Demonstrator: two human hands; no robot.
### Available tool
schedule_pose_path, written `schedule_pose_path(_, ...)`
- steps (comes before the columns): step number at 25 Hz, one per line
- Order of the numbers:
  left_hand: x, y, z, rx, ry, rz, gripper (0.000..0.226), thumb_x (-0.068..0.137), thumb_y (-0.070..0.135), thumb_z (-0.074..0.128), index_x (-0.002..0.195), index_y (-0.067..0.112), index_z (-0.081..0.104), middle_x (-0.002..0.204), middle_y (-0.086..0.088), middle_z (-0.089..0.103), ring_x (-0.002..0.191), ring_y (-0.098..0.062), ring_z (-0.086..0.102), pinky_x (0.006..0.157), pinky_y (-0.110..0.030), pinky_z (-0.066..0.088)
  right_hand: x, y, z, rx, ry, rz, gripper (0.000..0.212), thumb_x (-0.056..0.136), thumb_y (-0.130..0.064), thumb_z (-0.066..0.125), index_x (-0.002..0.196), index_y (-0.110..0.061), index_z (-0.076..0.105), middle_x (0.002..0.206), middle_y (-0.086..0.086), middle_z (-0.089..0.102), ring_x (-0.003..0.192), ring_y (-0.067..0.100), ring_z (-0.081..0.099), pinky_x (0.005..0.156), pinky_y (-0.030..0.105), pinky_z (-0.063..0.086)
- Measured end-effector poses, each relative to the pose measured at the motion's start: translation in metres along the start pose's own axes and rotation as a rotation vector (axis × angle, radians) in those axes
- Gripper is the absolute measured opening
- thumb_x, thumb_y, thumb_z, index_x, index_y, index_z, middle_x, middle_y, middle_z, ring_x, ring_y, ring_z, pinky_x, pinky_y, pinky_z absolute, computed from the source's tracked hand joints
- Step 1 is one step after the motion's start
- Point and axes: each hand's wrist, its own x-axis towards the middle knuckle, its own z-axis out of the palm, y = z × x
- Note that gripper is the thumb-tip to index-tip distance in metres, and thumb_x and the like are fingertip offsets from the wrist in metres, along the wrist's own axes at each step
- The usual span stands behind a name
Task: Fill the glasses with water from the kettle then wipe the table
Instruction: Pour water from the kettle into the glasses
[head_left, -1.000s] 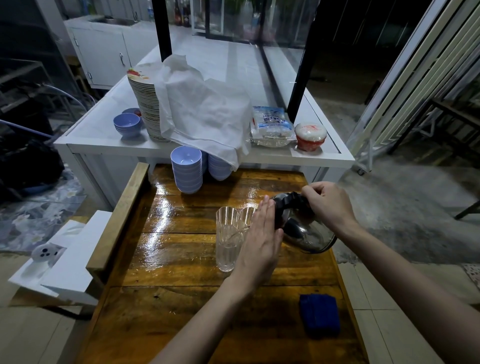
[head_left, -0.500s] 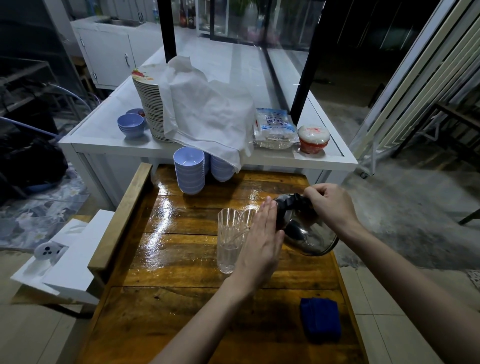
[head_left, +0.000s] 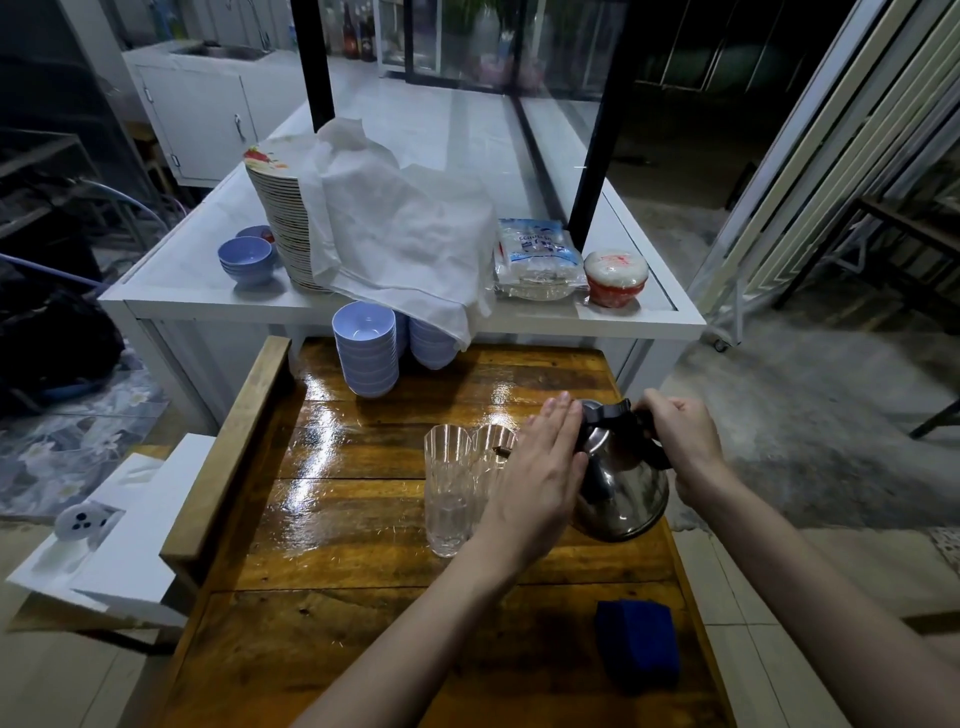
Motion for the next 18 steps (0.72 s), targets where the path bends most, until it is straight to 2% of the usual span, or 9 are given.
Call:
schedule_pose_path(3, 0.012, 0.004, 0.004, 0.009, -0.026, 0.023, 0.051, 0.105, 0.030, 0.023, 0.153, 0.015, 0.013, 0.162, -0.002, 0.011, 0.149, -0.009, 0.002, 0.122, -0.029, 0.002, 0.005, 0.007, -0.004, 0.036, 0.049, 0.066, 0.029, 0.071, -0.040, 0.057, 0.052, -0.019, 0.052, 0.059, 0.006, 0.051, 0.066, 0.025, 0.053, 0.062, 0.040, 0.044)
schedule_pose_path(7, 0.027, 0.008, 0.014, -0.008, -0.035, 0.011, 0.053, 0.105, 0.029, 0.024, 0.153, 0.011, 0.012, 0.162, -0.005, 0.010, 0.149, -0.012, 0.002, 0.123, -0.033, 0.005, 0.014, 0.008, -0.010, 0.012, 0.107, 0.075, 0.025, 0.069, -0.037, 0.058, 0.055, -0.016, 0.056, 0.058, 0.006, 0.051, 0.064, 0.023, 0.052, 0.060, 0.039, 0.042)
schedule_pose_path(10, 0.032, 0.006, 0.021, -0.077, -0.026, -0.016, 0.053, 0.105, 0.028, 0.025, 0.154, 0.013, 0.010, 0.162, -0.001, 0.006, 0.149, -0.009, -0.003, 0.122, -0.031, 0.003, 0.022, 0.002, -0.013, -0.066, 0.092, -0.001, 0.028, 0.071, -0.037, 0.057, 0.055, -0.014, 0.058, 0.055, 0.005, 0.049, 0.059, 0.022, 0.048, 0.059, 0.037, 0.040)
schedule_pose_path(13, 0.035, 0.000, 0.026, -0.136, -0.021, -0.052, 0.054, 0.105, 0.028, 0.025, 0.154, 0.015, 0.006, 0.162, 0.002, 0.001, 0.148, -0.006, -0.007, 0.122, -0.030, 0.002, 0.030, -0.006, -0.011, -0.162, 0.056, -0.098, 0.032, 0.081, -0.031, 0.056, 0.055, -0.013, 0.056, 0.054, 0.006, 0.047, 0.057, 0.021, 0.045, 0.058, 0.034, 0.036)
schedule_pose_path(18, 0.038, -0.009, 0.027, -0.169, -0.021, -0.083, 0.056, 0.105, 0.028, 0.027, 0.154, 0.016, 0.001, 0.163, 0.002, -0.004, 0.148, -0.005, -0.009, 0.122, -0.028, 0.000, 0.042, -0.013, -0.002, -0.264, 0.036, -0.183, 0.038, 0.085, -0.026, 0.056, 0.051, -0.008, 0.056, 0.051, 0.007, 0.048, 0.053, 0.020, 0.045, 0.054, 0.030, 0.035)
